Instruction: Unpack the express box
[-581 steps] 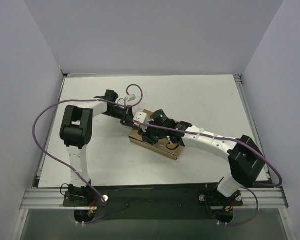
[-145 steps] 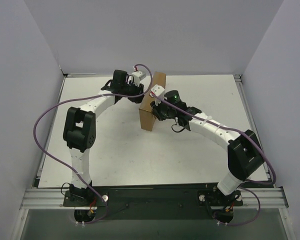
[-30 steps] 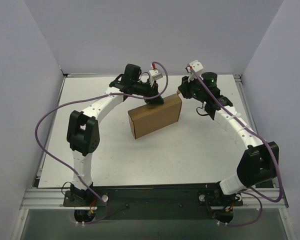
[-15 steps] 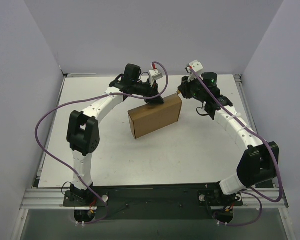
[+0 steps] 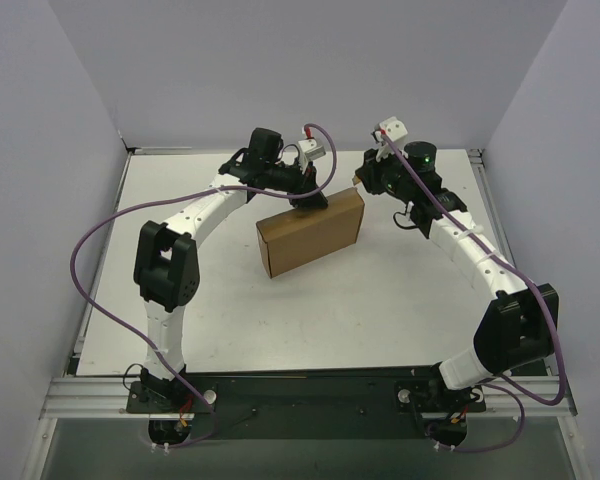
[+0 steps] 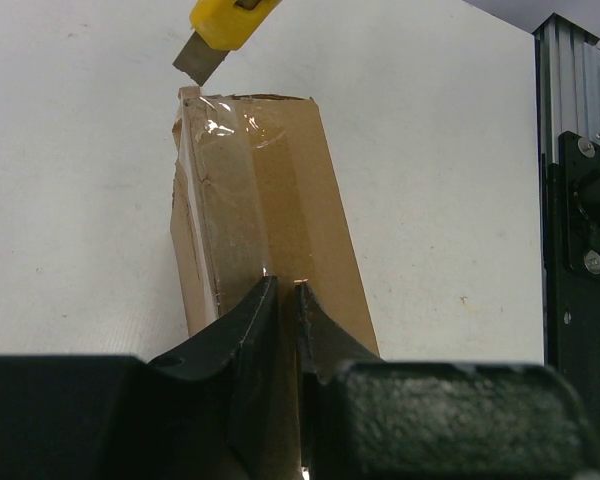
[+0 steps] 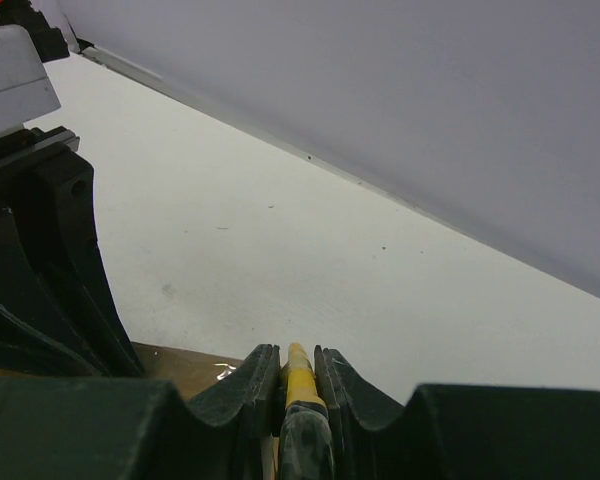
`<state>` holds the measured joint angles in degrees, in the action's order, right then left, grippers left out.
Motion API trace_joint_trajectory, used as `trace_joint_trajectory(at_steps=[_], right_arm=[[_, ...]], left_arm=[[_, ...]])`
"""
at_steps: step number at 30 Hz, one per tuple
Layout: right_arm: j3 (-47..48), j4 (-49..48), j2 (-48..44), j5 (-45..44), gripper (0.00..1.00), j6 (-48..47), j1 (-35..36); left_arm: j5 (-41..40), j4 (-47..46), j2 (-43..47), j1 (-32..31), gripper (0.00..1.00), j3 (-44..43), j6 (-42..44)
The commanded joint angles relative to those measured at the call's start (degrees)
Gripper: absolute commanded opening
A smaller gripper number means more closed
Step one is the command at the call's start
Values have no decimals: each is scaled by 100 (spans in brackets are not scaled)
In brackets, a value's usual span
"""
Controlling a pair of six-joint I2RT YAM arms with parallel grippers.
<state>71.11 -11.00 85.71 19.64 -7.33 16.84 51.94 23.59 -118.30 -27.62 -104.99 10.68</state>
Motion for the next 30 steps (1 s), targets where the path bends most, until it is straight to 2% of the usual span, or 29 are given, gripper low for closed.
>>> trace_joint_trajectory(at_steps=[1, 21, 30], right_arm=[[280, -306, -152, 137, 0, -57, -23], [272, 265, 33, 67, 0, -304, 12], [307, 1046, -116, -144, 0, -295, 188]], left_arm=[[-141, 585, -360, -104, 23, 75, -4], [-193, 611, -387, -104, 22, 75, 5], [-316, 559, -474, -104, 19, 23, -101]])
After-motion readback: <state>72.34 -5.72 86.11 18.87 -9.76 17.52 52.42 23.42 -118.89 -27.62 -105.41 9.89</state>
